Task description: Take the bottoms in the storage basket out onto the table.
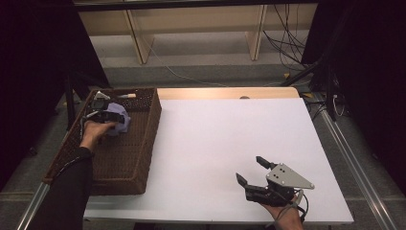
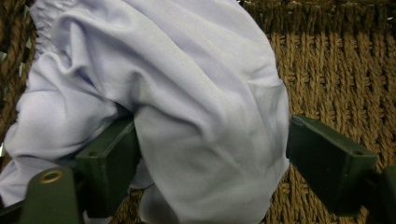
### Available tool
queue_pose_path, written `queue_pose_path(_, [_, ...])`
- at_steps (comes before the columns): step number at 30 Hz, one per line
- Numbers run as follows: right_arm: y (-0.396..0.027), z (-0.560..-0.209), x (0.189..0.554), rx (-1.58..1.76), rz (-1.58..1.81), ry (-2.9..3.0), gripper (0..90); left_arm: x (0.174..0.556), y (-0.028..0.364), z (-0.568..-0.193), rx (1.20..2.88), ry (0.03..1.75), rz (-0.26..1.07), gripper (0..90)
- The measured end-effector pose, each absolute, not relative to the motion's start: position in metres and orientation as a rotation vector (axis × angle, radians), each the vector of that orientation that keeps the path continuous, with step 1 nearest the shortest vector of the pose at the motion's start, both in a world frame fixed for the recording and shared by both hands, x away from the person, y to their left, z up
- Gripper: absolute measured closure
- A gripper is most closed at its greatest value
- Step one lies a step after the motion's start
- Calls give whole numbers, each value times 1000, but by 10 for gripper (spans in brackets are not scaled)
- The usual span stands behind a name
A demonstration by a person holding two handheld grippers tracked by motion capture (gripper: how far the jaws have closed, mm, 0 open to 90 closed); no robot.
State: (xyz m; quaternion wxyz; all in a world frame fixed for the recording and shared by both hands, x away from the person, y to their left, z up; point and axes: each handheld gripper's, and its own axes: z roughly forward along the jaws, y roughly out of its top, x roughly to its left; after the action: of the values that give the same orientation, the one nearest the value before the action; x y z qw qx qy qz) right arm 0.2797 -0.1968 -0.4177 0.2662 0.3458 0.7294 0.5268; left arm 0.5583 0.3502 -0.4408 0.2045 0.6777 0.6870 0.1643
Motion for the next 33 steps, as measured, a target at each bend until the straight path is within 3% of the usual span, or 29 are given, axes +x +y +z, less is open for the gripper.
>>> queue_pose_path(7, [-197, -418, 280, 933, 1421, 1971, 192, 556, 354, -448, 1868, 1921, 428, 378])
queue_pose_path(9, [-197, -418, 280, 931, 1420, 1973, 192, 556, 354, -449, 1870, 1918, 434, 484])
queue_pose_path(10, [-196, -418, 280, 931, 1421, 1972, 192, 556, 354, -449, 1870, 1919, 438, 583])
queue_pose_path(11, [-196, -418, 280, 931, 1421, 1972, 192, 556, 354, -449, 1868, 1921, 437, 583])
queue_pose_path(15, [-197, -418, 280, 936, 1420, 1975, 196, 554, 356, -449, 1839, 1917, 439, 769])
queue_pose_path(33, [-197, -419, 281, 940, 1422, 1968, 196, 533, 344, -411, 1721, 1698, 397, 809])
